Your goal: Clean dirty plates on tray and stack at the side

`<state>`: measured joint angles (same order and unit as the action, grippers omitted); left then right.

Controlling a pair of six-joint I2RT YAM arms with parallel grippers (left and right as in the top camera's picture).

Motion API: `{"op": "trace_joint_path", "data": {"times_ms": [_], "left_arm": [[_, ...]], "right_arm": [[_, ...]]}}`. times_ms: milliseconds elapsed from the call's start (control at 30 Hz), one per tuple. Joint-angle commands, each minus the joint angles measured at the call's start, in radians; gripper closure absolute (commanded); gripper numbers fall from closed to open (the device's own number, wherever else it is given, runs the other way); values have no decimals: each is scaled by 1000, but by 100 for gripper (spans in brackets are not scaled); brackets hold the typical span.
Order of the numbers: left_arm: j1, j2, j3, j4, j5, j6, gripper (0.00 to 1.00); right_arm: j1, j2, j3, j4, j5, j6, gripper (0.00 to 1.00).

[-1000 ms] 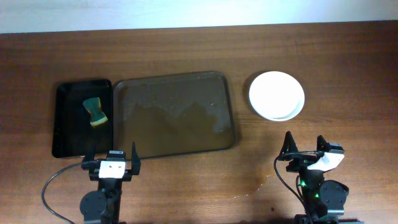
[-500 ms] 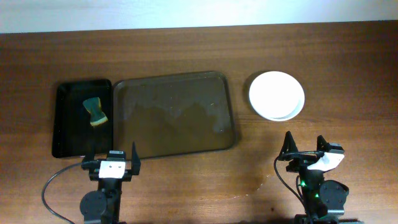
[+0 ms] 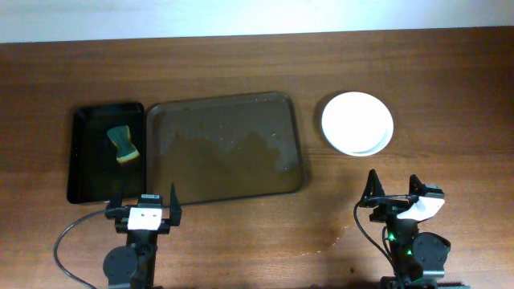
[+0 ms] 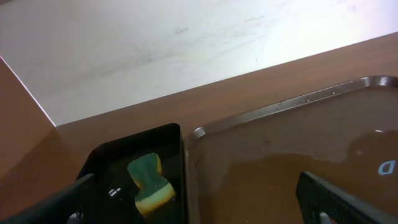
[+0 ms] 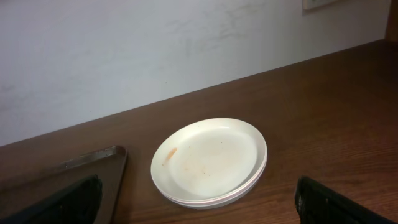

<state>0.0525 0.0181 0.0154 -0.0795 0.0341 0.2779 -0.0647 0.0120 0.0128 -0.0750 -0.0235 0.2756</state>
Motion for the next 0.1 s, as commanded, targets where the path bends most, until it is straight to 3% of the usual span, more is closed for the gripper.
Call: {"op": "trace_joint_path", "data": {"times_ms": [0, 67], "left_arm": [[2, -11, -6, -1, 0, 19, 1], [2, -11, -6, -1, 0, 19, 1]], "right_arm": [[5, -6, -7, -3, 9, -10, 2], [5, -6, -7, -3, 9, -10, 2]]}}
